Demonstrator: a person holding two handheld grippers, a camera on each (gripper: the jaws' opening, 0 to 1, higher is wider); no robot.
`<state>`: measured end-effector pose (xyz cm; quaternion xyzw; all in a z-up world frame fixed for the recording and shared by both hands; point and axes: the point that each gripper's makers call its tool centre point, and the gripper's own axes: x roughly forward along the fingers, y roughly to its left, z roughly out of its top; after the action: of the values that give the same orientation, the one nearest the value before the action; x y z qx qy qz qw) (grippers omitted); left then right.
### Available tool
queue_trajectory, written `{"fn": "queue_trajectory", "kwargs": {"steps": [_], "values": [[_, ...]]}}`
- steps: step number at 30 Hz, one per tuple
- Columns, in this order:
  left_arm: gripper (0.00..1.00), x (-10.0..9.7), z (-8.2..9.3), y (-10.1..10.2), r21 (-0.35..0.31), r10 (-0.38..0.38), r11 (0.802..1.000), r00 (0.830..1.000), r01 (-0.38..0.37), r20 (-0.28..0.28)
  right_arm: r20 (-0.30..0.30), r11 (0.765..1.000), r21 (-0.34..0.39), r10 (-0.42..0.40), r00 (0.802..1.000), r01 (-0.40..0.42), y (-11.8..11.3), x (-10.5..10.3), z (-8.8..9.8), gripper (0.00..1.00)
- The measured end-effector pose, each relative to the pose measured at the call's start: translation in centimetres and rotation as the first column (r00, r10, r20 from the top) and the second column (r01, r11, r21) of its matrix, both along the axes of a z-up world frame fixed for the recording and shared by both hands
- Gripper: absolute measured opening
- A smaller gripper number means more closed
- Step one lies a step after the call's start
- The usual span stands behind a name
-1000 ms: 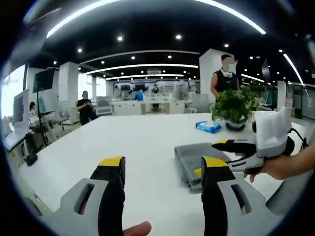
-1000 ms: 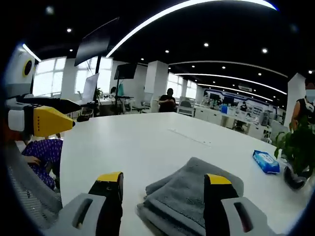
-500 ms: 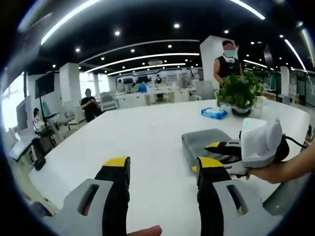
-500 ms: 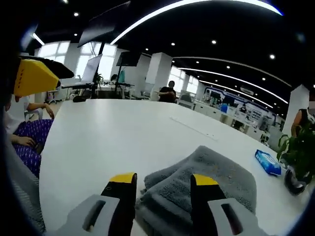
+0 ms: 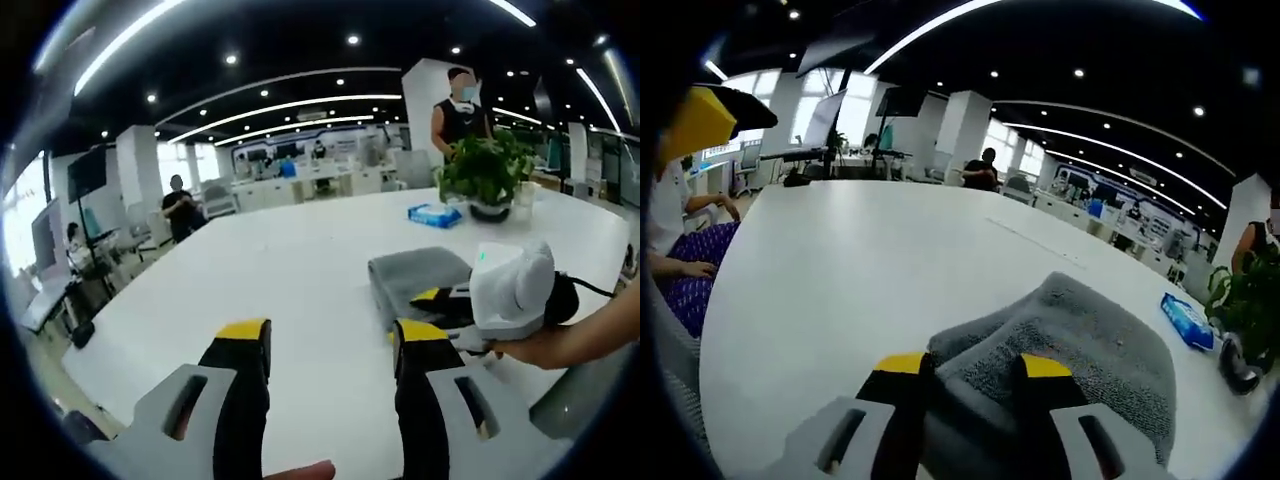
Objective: Open the folded towel by lifting each exposed corner and separating the folded layers until the towel lies flat within the target outline without major curled edges
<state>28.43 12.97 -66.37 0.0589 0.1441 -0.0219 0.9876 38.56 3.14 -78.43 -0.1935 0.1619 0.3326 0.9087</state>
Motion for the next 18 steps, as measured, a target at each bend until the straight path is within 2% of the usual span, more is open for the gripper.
{"fn": "queue_trajectory", "kwargs": {"steps": [9, 13, 18], "values": [[0.48, 0.0, -0.2, -0.5, 0.009, -0.018, 1.000, 1.000, 0.018, -0.007, -0.014, 1.000, -0.011, -0.017, 1.000, 0.017, 0.0, 0.5, -0.1, 0.27], [0.48, 0.0, -0.2, -0.4, 0.015, -0.018, 1.000, 1.000, 0.018, -0.010, -0.044, 0.999, 0.018, -0.026, 0.999, 0.027, -0.2, 0.5, 0.5, 0.12], [0.48, -0.1, -0.5, -0.5, 0.045, -0.014, 0.999, 0.999, 0.016, -0.029, -0.070, 0.999, 0.036, -0.034, 0.997, 0.037, -0.7, 0.4, 1.0, 0.08]]}}
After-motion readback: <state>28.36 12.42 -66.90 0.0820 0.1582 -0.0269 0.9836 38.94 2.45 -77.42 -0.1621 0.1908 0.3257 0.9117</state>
